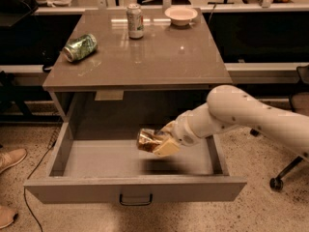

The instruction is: Pick orange can from top drawer and place on counter

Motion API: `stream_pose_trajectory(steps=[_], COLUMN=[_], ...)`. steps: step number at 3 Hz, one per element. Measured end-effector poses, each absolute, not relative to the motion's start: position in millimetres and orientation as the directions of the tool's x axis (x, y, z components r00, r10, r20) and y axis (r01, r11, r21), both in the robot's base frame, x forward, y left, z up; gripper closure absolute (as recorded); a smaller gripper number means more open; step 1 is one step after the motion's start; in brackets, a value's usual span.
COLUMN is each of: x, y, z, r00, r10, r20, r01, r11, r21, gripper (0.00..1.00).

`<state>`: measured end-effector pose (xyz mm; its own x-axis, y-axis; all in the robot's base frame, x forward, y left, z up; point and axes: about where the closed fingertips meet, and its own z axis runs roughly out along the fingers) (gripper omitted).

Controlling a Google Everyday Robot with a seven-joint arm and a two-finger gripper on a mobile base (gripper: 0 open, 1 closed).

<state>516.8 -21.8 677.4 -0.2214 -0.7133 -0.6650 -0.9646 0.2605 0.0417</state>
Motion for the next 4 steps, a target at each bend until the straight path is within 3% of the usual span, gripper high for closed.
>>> stream_pose_trajectory(steps=[1,3,4], x=[514.5,528.0,551.5], y=[-90.7,-93.8,-108.6], z=[737.4,766.8,829.7], r00=[-0.188,-0.193,-0.173], r10=[-0.657,-0.632,-0.635], r20=[-0.730,-0.750,-0.753], r01=[-0.945,-0.922,-0.880], r11=[0.324,0.379,0.443], r21=[-0.049,-0.082,-0.172], gripper=[1.00,1.00,1.00])
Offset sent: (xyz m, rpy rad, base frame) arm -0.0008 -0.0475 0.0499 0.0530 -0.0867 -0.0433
